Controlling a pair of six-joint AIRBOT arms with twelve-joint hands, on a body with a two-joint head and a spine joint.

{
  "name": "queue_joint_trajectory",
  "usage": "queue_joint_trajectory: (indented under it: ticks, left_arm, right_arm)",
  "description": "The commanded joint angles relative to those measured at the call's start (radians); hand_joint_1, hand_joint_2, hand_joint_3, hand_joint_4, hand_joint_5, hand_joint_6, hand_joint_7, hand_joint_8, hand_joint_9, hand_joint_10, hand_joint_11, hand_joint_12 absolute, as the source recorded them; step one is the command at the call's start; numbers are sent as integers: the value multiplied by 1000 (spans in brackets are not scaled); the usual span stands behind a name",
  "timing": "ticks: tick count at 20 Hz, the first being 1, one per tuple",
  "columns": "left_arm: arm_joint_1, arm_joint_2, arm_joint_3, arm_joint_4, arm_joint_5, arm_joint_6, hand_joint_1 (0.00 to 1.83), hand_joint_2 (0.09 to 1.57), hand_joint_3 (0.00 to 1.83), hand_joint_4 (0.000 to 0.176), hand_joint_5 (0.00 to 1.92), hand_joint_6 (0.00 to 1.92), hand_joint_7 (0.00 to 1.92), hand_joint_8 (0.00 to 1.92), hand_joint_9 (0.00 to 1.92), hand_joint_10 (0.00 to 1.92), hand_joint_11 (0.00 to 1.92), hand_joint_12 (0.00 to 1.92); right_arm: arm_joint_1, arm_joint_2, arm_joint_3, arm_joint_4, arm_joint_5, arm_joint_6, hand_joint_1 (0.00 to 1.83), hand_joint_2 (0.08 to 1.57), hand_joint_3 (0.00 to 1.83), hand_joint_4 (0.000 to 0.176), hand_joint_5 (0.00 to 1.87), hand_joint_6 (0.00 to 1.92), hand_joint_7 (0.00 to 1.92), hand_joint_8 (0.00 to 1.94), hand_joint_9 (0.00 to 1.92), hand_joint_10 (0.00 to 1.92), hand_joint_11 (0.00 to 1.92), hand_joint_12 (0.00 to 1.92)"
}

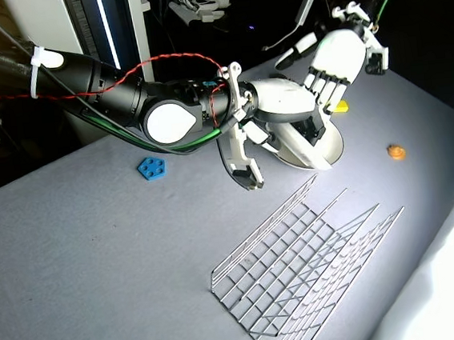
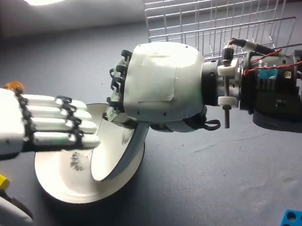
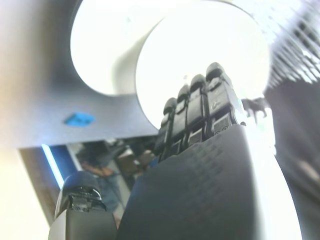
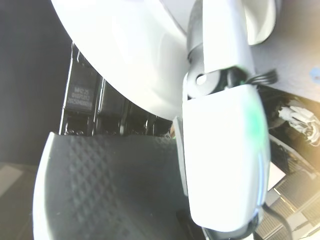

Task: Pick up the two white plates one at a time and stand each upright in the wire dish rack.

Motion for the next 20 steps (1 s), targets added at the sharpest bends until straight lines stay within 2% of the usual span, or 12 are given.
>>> queue_joint_trajectory:
  ticks: [1,5,8,9,14,18,20]
  left_arm:
    - [-13,31,-8,-91,-46,-10,0,1005,3,0,60,15,58,14,43,12,41,21]
    - [-14,108,-42,-110,-55,-28,0,996,0,0,15,3,7,2,1,0,5,2]
    - [-13,155,-56,-122,-57,-44,0,997,0,0,28,3,17,2,3,0,17,9]
    - [-13,169,-56,-137,-57,-48,0,997,0,0,87,6,82,5,62,6,65,41]
    - [-15,174,-52,-128,-50,-48,0,1003,1,0,1,0,1,0,0,0,0,1]
    - [-24,162,-37,-128,-52,-52,0,997,0,0,10,4,3,1,0,0,0,0]
    - [-23,164,-35,-126,-52,-52,0,1002,1,0,25,7,12,3,1,0,9,5]
  right_arm:
    - [20,11,-10,14,121,-5,1382,1084,0,0,967,963,1053,788,1010,1055,851,1043]
    - [34,44,-44,14,121,-2,1380,1091,0,0,950,992,1044,817,984,1085,842,1044]
    - [50,70,-71,14,121,17,1381,1091,0,0,944,994,1047,813,989,1082,841,1046]
    - [58,81,-81,14,121,23,1381,1091,0,0,948,993,1049,808,983,1088,839,1045]
    - [91,118,-102,14,116,103,1381,1088,1,0,956,992,1051,807,987,1071,847,1038]
    - [117,140,-108,14,104,173,1376,1104,1,0,921,1057,1019,861,951,1115,816,1058]
    - [137,155,-108,14,85,233,1379,1095,0,0,950,1009,1037,822,969,1098,824,1054]
